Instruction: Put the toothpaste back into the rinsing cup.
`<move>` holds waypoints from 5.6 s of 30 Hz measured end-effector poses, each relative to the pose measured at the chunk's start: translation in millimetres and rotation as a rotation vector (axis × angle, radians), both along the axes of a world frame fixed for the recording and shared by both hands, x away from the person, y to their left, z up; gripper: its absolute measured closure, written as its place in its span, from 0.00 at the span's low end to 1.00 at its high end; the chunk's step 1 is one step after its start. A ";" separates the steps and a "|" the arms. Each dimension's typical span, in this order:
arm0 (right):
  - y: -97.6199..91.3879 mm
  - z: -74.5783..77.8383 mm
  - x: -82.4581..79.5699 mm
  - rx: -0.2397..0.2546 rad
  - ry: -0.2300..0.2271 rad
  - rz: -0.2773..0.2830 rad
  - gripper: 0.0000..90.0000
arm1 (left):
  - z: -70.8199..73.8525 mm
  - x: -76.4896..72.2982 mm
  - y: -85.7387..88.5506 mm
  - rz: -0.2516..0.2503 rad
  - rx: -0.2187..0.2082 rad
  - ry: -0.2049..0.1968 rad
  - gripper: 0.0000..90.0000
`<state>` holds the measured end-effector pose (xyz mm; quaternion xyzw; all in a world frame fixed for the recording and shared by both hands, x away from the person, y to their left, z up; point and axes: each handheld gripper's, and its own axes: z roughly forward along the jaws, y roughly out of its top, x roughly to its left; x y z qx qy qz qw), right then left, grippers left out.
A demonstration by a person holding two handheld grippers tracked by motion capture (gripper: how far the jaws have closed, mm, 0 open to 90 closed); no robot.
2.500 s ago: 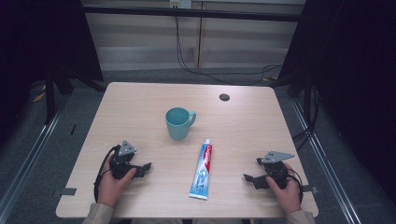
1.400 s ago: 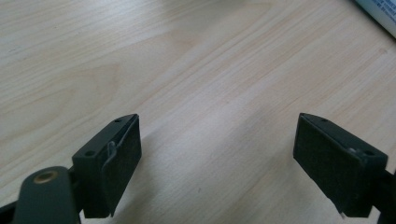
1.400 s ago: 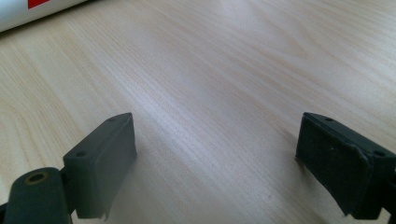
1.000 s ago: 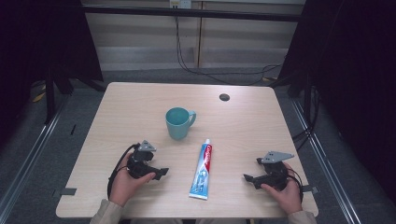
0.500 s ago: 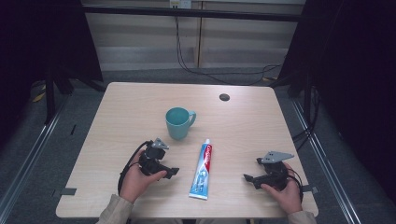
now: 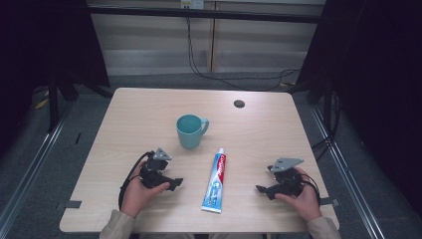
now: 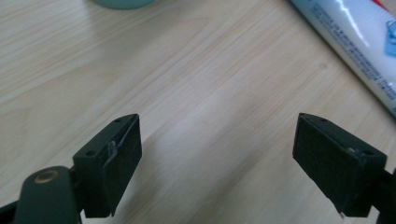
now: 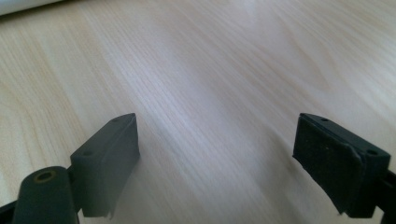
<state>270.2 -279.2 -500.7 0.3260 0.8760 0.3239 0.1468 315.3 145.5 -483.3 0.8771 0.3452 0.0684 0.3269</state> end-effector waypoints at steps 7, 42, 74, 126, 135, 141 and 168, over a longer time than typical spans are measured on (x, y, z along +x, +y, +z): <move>37.1 21.3 18.4 -0.092 -0.012 0.116 0.17 | -2.2 -4.1 14.4 0.019 -0.008 -0.009 0.17; 125.5 34.3 66.1 0.041 0.160 -0.008 0.16 | -1.5 -10.8 33.8 0.045 -0.042 -0.070 0.18; 140.9 19.6 74.2 0.068 0.274 -0.150 0.26 | 1.8 -11.0 40.1 0.052 -0.051 -0.095 0.18; 118.4 25.7 54.9 -0.121 0.277 -0.015 0.66 | -2.2 -11.7 40.0 0.057 -0.029 -0.107 0.19; 124.2 30.0 54.7 -0.278 0.341 0.008 0.77 | -2.4 -12.1 38.5 0.053 -0.024 -0.108 0.19; 122.9 33.1 62.0 -0.282 0.379 0.047 0.83 | -0.6 -11.7 40.0 0.051 -0.033 -0.111 0.19; 134.2 72.3 59.2 -0.295 0.338 0.207 0.84 | 39.7 -3.9 -25.4 -0.268 0.125 -0.141 0.16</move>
